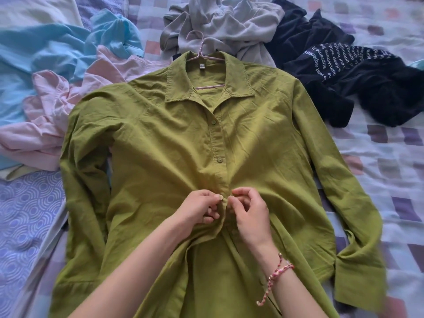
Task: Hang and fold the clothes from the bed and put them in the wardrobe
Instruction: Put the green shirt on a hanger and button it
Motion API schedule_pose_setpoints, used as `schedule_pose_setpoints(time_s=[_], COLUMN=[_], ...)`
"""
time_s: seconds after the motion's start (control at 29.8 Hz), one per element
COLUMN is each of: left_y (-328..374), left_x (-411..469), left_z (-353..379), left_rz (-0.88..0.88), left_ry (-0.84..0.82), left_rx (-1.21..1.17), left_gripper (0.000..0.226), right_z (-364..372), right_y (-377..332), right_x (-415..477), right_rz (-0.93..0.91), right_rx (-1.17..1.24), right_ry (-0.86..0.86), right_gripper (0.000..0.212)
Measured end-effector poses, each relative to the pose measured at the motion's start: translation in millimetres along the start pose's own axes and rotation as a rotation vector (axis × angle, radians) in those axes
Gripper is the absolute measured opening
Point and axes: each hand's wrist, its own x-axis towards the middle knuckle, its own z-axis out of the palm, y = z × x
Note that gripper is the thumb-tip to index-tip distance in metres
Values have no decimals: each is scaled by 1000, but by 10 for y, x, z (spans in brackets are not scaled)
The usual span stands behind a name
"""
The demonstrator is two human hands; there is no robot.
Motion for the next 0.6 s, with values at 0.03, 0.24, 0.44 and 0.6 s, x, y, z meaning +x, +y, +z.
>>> schedule_pose_setpoints(time_s=[0.03,0.24,0.44,0.6], left_y=[-66,-829,-863,-894], left_x=[-31,-349,-373,-537], left_z=[38,259,265,376], left_rz=[65,588,521,427], left_ry=[80,505,667,559], left_rx=[82,1122,1158,1027], left_gripper=[26,36,34,32], right_z=[-83,-395,-252,-280], right_y=[14,292,226,190], right_x=[-13,-265,-312,-297], right_rz=[5,-125,-344,-269], right_rx=[-44,-543,-900,-895], right_ry=[-20,-255,-344,-390], right_gripper=[19,16,11,13])
